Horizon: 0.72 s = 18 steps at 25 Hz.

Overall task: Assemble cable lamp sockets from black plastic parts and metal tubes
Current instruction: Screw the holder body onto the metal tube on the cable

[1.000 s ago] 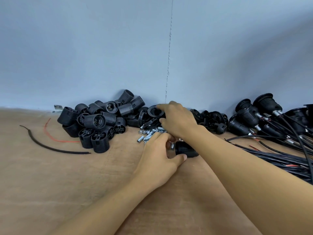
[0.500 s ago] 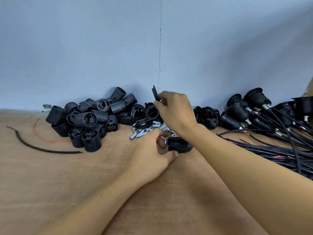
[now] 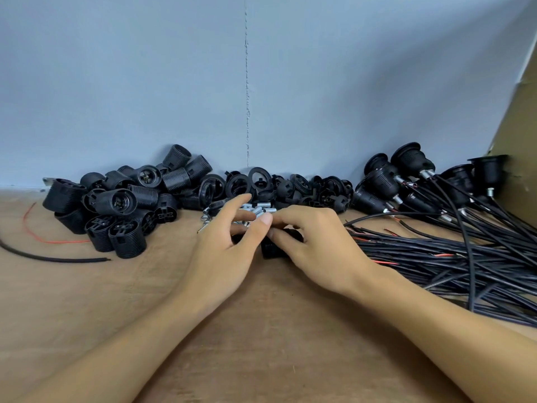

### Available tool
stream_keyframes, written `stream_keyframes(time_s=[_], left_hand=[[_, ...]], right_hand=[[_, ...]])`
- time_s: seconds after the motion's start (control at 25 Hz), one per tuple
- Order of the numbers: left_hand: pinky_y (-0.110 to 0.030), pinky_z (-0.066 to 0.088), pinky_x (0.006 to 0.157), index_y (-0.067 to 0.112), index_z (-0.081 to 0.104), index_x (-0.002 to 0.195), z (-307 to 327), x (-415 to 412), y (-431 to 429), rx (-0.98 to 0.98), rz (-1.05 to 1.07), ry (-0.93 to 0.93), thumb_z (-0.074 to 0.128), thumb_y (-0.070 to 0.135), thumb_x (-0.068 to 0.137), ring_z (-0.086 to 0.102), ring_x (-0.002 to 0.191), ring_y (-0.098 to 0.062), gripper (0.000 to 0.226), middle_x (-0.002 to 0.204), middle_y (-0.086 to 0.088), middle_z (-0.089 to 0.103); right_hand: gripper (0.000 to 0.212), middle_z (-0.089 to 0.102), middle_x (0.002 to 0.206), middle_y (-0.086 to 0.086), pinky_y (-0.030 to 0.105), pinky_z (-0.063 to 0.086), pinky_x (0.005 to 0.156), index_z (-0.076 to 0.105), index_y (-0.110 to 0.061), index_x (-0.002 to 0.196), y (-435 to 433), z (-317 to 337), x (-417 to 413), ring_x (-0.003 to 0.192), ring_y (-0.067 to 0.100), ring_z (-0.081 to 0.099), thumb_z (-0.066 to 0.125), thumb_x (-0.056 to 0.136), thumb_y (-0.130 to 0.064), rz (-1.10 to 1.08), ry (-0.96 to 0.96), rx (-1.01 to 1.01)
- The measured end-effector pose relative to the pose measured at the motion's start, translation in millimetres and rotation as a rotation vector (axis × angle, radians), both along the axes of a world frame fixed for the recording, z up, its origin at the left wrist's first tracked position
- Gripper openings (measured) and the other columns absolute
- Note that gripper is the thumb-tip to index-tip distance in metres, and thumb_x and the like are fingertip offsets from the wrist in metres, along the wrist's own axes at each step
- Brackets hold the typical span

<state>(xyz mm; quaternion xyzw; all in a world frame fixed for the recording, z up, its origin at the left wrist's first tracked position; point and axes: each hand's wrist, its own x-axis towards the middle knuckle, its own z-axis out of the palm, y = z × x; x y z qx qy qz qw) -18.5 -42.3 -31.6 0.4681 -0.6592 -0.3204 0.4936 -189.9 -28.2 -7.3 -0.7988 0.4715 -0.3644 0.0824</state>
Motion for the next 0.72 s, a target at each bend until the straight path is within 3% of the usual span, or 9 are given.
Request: stream_keyframes(time_s=[0.08,0.16,0.28,0.36,0.44,0.56,0.64,0.72], left_hand=[[-0.028,0.053,0.088,0.039,0.064,0.124,-1.3,1.2,0.6,-0.023,0.005,0.024,0.062,0.057,0.082,0.067,0.102,0.005,0.046,0.105,0.028,0.071],[-0.029,0.052,0.086,0.037,0.067,0.117,-2.9,3.1,0.4,-0.024,0.009,0.052,0.067,0.058,0.079,0.068,0.1,0.003,0.044,0.102,0.027,0.072],[-0.02,0.052,0.083,0.037,0.071,0.105,-4.1,5.1,-0.3,-0.035,0.017,0.046,0.068,0.063,0.075,0.069,0.098,0.004,0.04,0.1,0.025,0.073],[-0.011,0.051,0.075,0.034,0.075,0.094,-6.0,7.3,-1.1,-0.068,0.022,0.059,0.072,0.055,0.076,0.071,0.09,0.0,0.028,0.093,0.02,0.075],[-0.01,0.051,0.072,0.031,0.078,0.085,-6.7,8.5,-0.9,-0.071,0.01,0.09,0.073,0.053,0.077,0.073,0.083,-0.003,0.023,0.085,0.015,0.077],[-0.03,0.057,0.086,0.025,0.079,0.078,-5.3,9.6,-2.9,0.01,0.006,0.221,0.072,0.049,0.084,0.076,0.087,-0.011,0.026,0.082,0.005,0.078],[-0.032,0.06,0.088,0.015,0.078,0.075,-4.2,9.1,-3.7,0.082,-0.02,0.34,0.065,0.038,0.097,0.076,0.093,-0.015,0.034,0.088,-0.002,0.078],[-0.029,0.06,0.09,0.015,0.076,0.094,-2.9,6.2,-2.7,0.154,-0.069,0.408,0.053,0.031,0.105,0.076,0.099,-0.017,0.03,0.102,-0.001,0.078]], right_hand=[[0.021,0.073,0.106,-0.016,0.021,0.048,0.088,0.074,-0.029,0.111,0.0,-0.3,0.3,0.102,0.001,0.064,0.063,0.096,-0.02,0.002,0.004,-0.003],[0.019,0.074,0.104,-0.017,0.017,0.047,0.087,0.076,-0.03,0.108,-0.7,-1.5,-2.6,0.1,-0.001,0.064,0.065,0.095,-0.021,-0.001,-0.026,0.012],[0.017,0.074,0.101,-0.019,0.012,0.045,0.084,0.076,-0.033,0.103,0.7,-3.9,-5.8,0.098,-0.003,0.064,0.068,0.094,-0.023,-0.019,-0.068,0.011],[0.015,0.074,0.099,-0.019,0.014,0.046,0.084,0.077,-0.033,0.101,0.6,-5.1,-5.3,0.097,-0.004,0.064,0.07,0.093,-0.023,-0.042,-0.094,0.001],[0.018,0.073,0.103,-0.02,0.012,0.046,0.086,0.075,-0.033,0.106,0.3,-5.5,-5.9,0.099,-0.006,0.063,0.071,0.091,-0.025,-0.039,-0.103,0.009],[0.044,0.068,0.117,-0.018,0.018,0.042,0.095,0.063,-0.035,0.127,-1.3,-1.0,-11.0,0.11,-0.001,0.058,0.07,0.084,-0.044,-0.062,0.077,0.084],[0.048,0.066,0.109,-0.017,0.032,0.038,0.1,0.06,-0.035,0.127,-3.2,0.3,-17.0,0.107,0.01,0.055,0.063,0.082,-0.053,-0.118,0.304,0.098],[0.046,0.064,0.103,-0.017,0.036,0.033,0.104,0.058,-0.036,0.127,-4.1,0.8,-22.1,0.104,0.013,0.053,0.061,0.086,-0.054,-0.154,0.413,0.104]])
